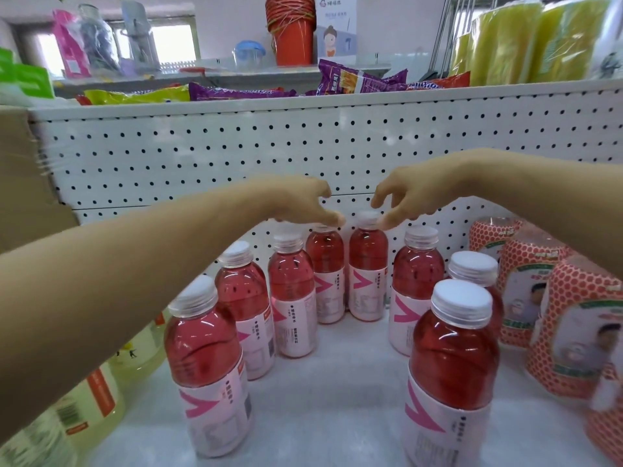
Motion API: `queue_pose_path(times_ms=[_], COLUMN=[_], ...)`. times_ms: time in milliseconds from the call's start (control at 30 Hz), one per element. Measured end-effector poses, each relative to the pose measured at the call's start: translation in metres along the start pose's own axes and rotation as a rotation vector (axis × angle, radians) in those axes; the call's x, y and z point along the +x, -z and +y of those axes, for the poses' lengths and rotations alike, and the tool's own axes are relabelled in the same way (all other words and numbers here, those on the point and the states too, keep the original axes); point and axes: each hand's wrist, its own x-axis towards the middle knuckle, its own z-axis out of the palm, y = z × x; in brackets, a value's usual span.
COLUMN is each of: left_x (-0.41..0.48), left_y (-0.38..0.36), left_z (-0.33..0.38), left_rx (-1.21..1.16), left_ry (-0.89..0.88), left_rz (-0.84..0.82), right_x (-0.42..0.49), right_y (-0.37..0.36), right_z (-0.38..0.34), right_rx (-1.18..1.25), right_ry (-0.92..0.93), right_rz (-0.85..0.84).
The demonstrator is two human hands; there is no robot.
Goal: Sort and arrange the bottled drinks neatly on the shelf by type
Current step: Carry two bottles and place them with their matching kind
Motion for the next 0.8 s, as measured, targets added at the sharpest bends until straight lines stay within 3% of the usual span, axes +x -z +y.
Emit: queue_pose_path(times_ms=[167, 500, 800], left_x=[-0.040, -0.022, -0.017], left_y=[0.005, -0.019, -0.023], left_z=[-0.017, -0.005, 0.008], left_rx=[0.003, -0.130, -0.163], left_ry=[-0.019, 0.009, -0.007], left_rz=[-0.227, 0.002, 0.064], right_x=[-0.023, -0.016, -0.012], right_y=[-0.007, -0.024, -0.029], right_z=[0.000, -0.007, -0.016], right_rx=[-0.007, -0.020, 0.028], right_ry=[-0.010, 0.112, 0.172], right_rz=[-0.150, 0.001, 0.028])
